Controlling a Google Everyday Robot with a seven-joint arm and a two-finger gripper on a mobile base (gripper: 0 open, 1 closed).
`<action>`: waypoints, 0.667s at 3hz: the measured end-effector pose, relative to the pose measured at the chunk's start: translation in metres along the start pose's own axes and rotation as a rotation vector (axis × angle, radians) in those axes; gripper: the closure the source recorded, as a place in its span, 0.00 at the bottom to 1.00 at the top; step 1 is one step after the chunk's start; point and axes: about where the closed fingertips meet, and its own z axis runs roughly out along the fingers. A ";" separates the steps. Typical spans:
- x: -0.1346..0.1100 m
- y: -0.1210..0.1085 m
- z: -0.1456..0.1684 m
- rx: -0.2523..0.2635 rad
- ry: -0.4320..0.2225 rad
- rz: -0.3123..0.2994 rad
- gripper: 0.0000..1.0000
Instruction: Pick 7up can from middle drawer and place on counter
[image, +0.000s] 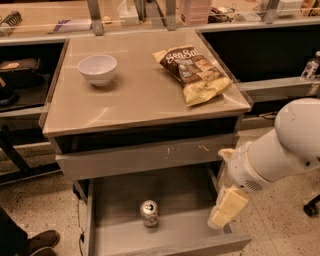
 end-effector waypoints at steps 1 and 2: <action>0.005 0.002 0.010 -0.018 -0.004 0.012 0.00; 0.009 0.007 0.026 -0.039 -0.025 0.014 0.00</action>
Offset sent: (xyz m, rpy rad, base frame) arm -0.0102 0.0110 -0.0521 0.0790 0.0520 0.0133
